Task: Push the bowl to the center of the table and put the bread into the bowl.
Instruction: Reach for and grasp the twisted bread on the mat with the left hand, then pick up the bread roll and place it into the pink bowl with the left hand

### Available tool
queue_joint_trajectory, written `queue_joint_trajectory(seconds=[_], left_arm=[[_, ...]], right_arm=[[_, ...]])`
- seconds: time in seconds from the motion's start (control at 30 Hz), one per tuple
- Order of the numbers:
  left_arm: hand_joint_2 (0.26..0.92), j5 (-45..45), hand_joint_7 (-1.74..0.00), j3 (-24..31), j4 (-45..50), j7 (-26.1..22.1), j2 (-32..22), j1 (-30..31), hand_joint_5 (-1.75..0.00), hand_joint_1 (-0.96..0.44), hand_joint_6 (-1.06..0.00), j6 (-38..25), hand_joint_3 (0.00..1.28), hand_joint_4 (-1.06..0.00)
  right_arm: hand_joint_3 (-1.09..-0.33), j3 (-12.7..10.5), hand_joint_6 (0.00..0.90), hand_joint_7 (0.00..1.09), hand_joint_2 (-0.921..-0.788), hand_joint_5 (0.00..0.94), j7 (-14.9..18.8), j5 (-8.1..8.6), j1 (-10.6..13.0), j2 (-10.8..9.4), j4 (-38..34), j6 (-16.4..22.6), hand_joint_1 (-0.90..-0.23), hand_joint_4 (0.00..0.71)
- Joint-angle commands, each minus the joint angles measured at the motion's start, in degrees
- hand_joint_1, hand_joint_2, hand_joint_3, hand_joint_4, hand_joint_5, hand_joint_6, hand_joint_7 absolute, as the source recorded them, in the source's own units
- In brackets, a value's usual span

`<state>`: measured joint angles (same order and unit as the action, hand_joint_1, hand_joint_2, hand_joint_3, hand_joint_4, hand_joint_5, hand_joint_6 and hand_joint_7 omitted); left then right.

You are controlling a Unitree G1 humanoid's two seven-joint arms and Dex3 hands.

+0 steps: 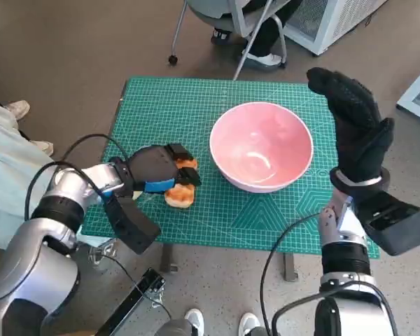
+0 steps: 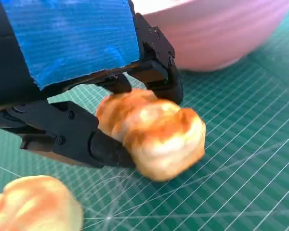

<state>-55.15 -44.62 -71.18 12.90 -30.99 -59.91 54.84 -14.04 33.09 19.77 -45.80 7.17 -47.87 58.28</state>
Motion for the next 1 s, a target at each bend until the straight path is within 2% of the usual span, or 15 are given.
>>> queue_joint_trajectory(seconds=[0.03, 0.2, 0.3, 0.4, 0.6, 0.77, 1.0], left_arm=[[0.920, 2.51, -1.16, 0.96, -0.84, -5.03, -1.05, 2.28, -1.15, 0.00, -0.69, 4.08, 0.07, -0.62], [0.921, 9.35, -1.14, 5.55, 0.04, -11.09, -3.63, 1.44, -1.17, 0.00, -0.71, 7.46, 0.06, -0.62], [0.920, 15.28, -1.14, 9.86, 1.17, -15.61, -5.51, 0.59, -1.17, 0.00, -0.71, 9.45, 0.06, -0.62], [0.920, 19.87, -1.17, 13.93, 3.07, -18.10, -6.99, 0.13, -1.14, 0.00, -0.70, 9.81, 0.06, -0.64], [0.920, 29.12, -1.22, 22.62, 8.02, -20.61, -7.72, -0.32, -1.14, 0.00, -0.67, 7.63, 0.08, -0.62], [0.920, 33.85, -1.23, 27.78, 13.70, -20.16, -5.71, -1.42, -1.14, 0.00, -0.66, 5.38, 0.09, -0.61], [0.912, 35.87, -1.13, 30.76, 21.36, -21.50, -1.43, -4.35, -1.05, 0.00, -0.76, -0.41, 0.02, -0.69]], right_arm=[[-0.724, 0.34, 0.032, 0.81, -0.921, 0.003, -0.85, -0.94, 1.45, 0.26, -0.12, -0.28, -0.609, 0.332], [-0.725, 0.59, 0.030, 0.81, -0.921, 0.003, -1.36, -1.13, 1.71, 0.42, 0.21, -0.15, -0.609, 0.332], [-0.725, 0.70, 0.026, 0.82, -0.921, 0.003, -1.65, -1.32, 1.77, 0.63, 0.19, -0.04, -0.609, 0.332], [-0.725, 0.64, 0.021, 0.82, -0.921, 0.003, -1.80, -1.41, 1.59, 0.92, -0.20, -0.01, -0.605, 0.332], [-0.727, 0.50, 0.016, 0.82, -0.921, 0.002, -1.87, -1.31, 1.21, 1.31, -0.60, -0.06, -0.599, 0.331], [-0.727, 0.54, 0.012, 0.82, -0.921, 0.001, -1.94, -1.35, 0.80, 1.40, -1.03, -0.02, -0.596, 0.330], [-0.727, 0.66, 0.005, 0.82, -0.921, 0.000, -1.88, -1.21, 0.65, 1.24, -1.04, 0.09, -0.597, 0.327]])
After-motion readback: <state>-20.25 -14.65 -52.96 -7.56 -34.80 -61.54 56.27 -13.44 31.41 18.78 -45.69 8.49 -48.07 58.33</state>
